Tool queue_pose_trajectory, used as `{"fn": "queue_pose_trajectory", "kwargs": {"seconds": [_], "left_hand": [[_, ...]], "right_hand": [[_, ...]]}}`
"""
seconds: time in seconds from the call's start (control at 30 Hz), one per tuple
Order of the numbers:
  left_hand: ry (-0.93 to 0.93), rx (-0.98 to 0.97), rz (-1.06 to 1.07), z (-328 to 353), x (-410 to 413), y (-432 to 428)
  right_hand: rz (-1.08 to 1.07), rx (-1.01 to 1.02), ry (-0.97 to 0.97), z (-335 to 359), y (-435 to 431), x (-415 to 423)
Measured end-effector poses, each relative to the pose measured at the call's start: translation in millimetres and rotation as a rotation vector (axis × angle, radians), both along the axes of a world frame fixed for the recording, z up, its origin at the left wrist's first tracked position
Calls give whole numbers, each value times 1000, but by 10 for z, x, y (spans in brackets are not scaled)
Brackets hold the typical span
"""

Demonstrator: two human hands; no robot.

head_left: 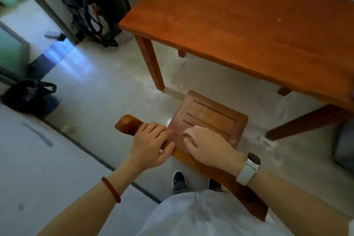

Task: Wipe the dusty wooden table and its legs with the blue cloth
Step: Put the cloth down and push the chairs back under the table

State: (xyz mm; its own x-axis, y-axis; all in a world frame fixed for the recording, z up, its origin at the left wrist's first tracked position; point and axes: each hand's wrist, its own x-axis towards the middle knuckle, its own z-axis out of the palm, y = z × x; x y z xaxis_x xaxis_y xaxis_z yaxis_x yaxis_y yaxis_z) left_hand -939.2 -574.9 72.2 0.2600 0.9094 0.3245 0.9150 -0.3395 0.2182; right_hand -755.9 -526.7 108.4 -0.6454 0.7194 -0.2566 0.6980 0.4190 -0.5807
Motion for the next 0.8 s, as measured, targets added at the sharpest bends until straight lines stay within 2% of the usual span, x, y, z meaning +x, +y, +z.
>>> {"fn": "queue_pose_trajectory", "kwargs": {"seconds": [0.2,0.4,0.57,0.8], "left_hand": [[57,111,-261,-118,-172,62],[30,227,-342,-213,-213,125],[16,279,-355,-237,-202,188],[3,361,-332,-255,-104,428]], "right_hand": [[-226,47,-83,44,-517,-87],[-344,359,-225,-194,-802,-87],[-276,608,-218,-283,-769,-6],[-276,745,-205,-318,-535,81]]}}
